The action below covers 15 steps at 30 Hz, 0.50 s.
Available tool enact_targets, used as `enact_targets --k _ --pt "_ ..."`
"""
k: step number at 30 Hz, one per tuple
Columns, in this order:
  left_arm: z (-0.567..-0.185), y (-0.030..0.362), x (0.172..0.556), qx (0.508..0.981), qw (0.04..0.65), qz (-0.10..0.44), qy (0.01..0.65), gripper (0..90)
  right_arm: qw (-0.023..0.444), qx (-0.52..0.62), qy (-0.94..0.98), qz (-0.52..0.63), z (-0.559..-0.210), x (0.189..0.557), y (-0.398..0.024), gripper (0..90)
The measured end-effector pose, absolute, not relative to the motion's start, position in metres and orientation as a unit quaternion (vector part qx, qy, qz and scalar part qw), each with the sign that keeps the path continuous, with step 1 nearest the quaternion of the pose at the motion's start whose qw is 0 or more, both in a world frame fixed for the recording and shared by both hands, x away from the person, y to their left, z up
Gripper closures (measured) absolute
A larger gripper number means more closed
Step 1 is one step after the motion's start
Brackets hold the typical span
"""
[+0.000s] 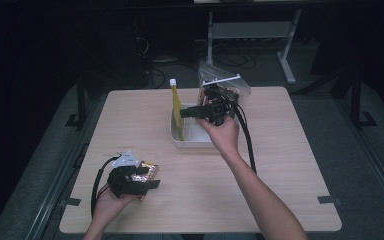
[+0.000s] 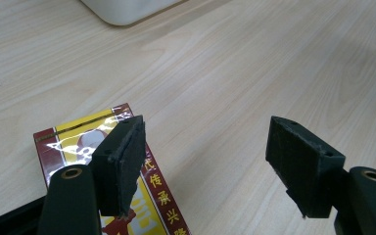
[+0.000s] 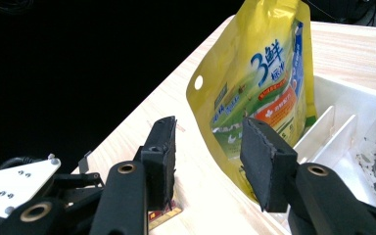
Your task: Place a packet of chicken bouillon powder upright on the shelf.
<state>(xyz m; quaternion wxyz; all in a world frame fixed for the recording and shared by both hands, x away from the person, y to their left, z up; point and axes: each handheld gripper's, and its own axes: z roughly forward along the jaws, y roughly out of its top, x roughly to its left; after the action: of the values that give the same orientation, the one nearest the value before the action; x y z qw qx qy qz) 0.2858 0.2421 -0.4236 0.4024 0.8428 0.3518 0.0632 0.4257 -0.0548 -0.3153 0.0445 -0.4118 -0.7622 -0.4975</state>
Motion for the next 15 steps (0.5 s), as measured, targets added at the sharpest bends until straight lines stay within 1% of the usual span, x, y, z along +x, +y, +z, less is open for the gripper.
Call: enact_targets --k 15 --pt "-0.423 0.242 0.285 0.843 0.401 0.067 0.351 28.9 0.053 -0.402 -0.773 -0.489 -0.323 0.408 -0.065 53.3"
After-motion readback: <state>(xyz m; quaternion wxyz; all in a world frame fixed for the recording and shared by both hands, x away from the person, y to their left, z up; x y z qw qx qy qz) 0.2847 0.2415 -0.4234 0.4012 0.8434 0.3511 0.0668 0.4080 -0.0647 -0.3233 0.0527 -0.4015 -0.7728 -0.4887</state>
